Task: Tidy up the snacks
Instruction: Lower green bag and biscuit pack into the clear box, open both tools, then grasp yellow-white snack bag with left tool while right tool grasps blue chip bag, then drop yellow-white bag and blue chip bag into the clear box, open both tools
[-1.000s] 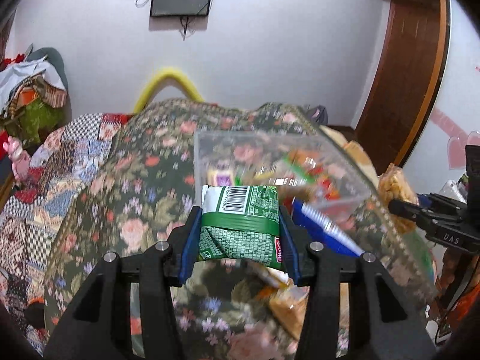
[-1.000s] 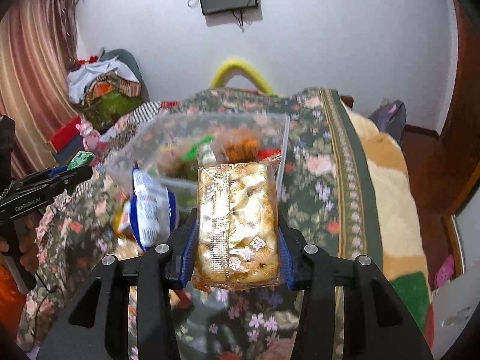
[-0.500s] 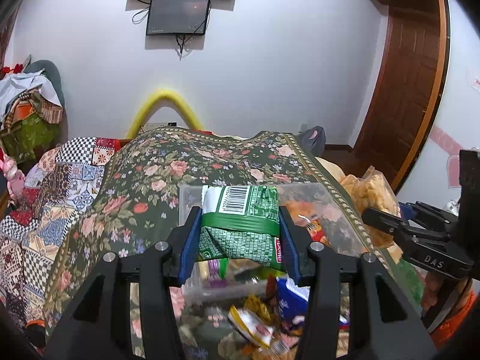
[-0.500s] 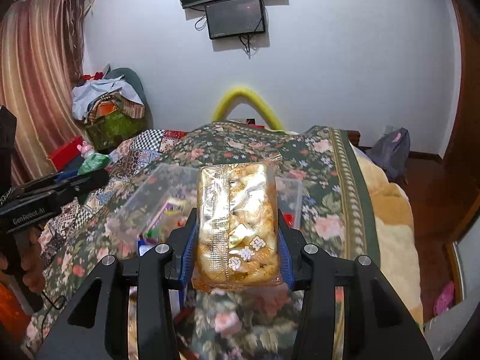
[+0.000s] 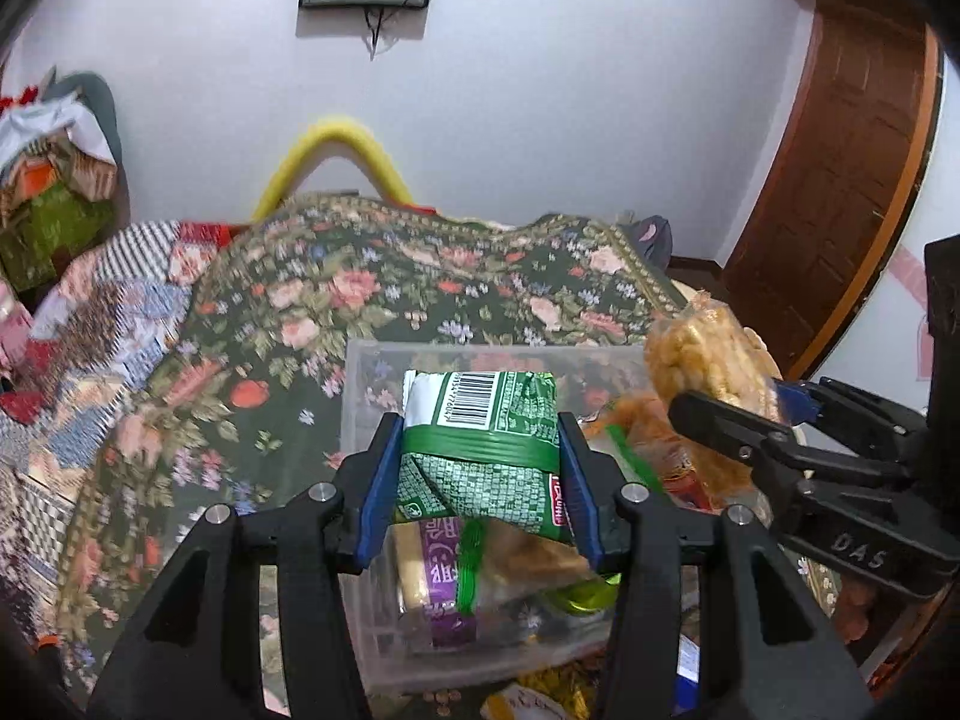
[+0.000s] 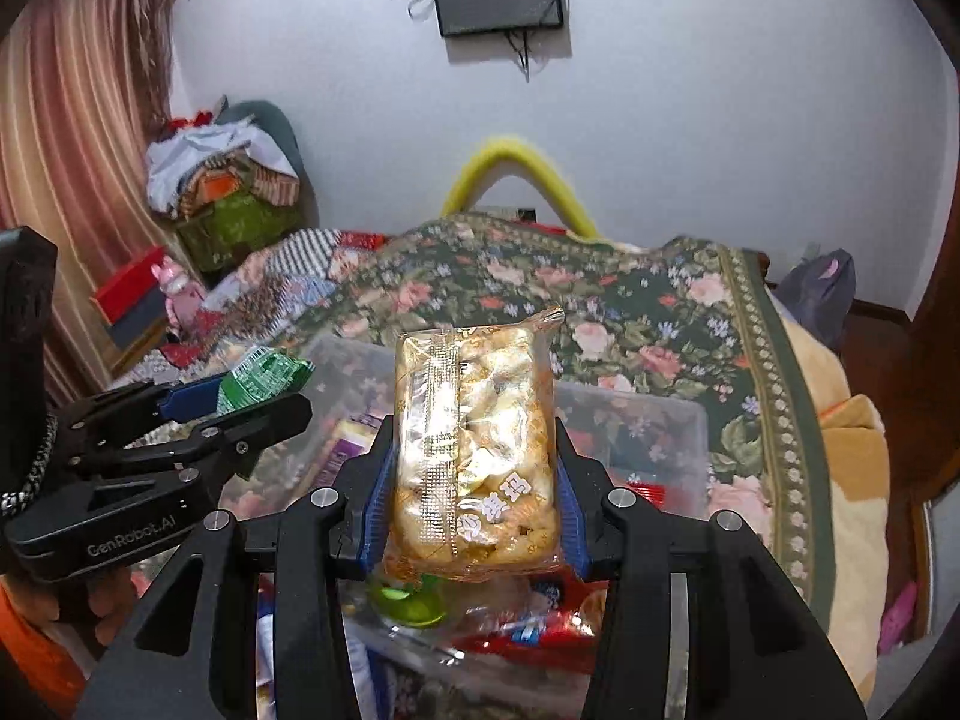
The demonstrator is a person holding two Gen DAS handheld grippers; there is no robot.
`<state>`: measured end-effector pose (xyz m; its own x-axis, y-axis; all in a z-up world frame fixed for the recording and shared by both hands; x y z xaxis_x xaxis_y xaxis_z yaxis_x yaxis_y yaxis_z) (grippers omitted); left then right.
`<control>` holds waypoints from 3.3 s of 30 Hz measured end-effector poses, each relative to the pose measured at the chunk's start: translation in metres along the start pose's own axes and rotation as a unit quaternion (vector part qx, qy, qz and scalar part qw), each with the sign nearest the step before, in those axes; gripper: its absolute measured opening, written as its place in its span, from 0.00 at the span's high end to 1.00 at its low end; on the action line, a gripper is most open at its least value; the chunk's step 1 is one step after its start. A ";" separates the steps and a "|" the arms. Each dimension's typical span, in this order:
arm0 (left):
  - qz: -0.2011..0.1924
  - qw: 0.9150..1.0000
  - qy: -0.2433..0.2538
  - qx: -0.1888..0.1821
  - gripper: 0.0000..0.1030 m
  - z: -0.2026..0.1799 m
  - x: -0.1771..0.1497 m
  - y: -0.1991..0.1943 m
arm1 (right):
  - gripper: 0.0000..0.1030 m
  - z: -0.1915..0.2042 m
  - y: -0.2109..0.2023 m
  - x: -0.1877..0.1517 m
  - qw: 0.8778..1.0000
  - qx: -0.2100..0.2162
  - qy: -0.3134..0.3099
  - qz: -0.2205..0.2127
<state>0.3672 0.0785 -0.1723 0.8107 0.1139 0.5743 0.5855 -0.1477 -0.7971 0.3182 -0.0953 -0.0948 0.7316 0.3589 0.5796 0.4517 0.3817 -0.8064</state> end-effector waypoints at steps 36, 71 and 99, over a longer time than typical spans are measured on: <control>0.004 0.999 0.035 0.016 0.42 -0.002 -0.068 -0.074 | 0.44 0.037 -0.046 -0.056 0.998 0.041 -0.043 0.017; 0.107 0.993 0.005 -0.050 0.65 -0.011 -0.132 0.020 | 0.63 0.008 -0.024 -0.107 0.998 0.046 0.000 0.051; -0.043 0.997 0.059 0.006 0.72 -0.035 -0.070 -0.090 | 0.63 -0.020 -0.086 -0.066 0.998 0.017 0.028 -0.052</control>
<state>0.2580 0.0498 -0.1345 0.7534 0.0094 0.6575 0.6528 -0.1302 -0.7462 0.2410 -0.1691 -0.0664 0.7096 0.2680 0.6516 0.5098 0.4430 -0.7374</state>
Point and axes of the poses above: each gripper's, at about its wrist camera, not at the fingertips, and y roughly the way its jaws point, z to its left, x to its top, the point moved 5 cm from there along y, roughly the way its jaws point, and after that the axes turned 12 degrees about z, right-handed, at the moved point
